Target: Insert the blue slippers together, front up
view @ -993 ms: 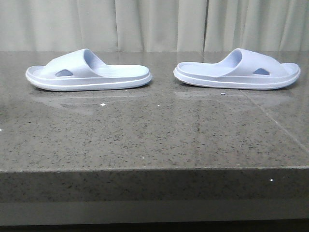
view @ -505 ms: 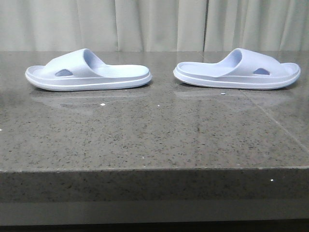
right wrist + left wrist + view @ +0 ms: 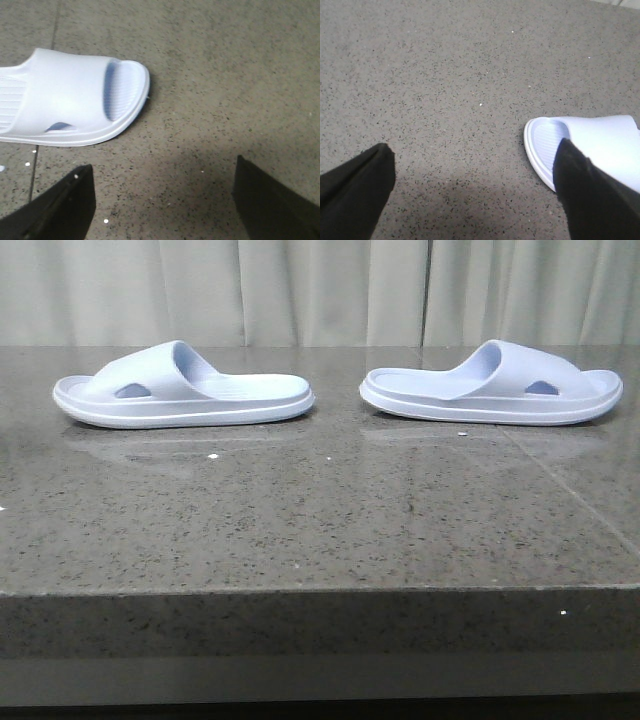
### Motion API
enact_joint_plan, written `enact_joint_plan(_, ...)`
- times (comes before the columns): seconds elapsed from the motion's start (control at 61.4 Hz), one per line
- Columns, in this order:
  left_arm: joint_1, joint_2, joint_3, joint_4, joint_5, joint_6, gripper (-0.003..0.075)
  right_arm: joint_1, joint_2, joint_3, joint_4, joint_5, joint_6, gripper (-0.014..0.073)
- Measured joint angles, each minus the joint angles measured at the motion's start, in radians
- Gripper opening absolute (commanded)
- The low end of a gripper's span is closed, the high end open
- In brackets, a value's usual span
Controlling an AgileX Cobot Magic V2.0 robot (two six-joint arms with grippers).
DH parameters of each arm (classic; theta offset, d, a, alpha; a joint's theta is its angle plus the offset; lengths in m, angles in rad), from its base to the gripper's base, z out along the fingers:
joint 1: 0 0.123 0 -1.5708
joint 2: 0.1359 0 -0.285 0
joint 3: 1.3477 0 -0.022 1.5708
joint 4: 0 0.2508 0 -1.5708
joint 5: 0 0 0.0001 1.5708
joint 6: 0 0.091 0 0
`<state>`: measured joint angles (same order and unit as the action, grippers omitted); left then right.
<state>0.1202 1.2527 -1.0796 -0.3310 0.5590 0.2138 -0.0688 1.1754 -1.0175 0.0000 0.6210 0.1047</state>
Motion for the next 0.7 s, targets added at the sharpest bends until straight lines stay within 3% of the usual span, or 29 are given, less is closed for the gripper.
enact_joint_plan(0.098, 0.051, 0.050, -0.031, -0.179, 0.061, 0.140, 0.0496, -0.023, 0.037, -0.015, 0.030, 0.013, -0.031, 0.0591)
enact_joint_plan(0.228, 0.098, 0.139, -0.091, -0.354, 0.169, 0.271, 0.0495, -0.028, 0.074, -0.045, 0.074, 0.040, -0.079, 0.0591)
enact_joint_plan(0.7, 0.110, 0.360, -0.219, -0.447, 0.318, 0.315, 0.0495, -0.030, 0.086, -0.066, 0.093, 0.064, -0.092, 0.0591)
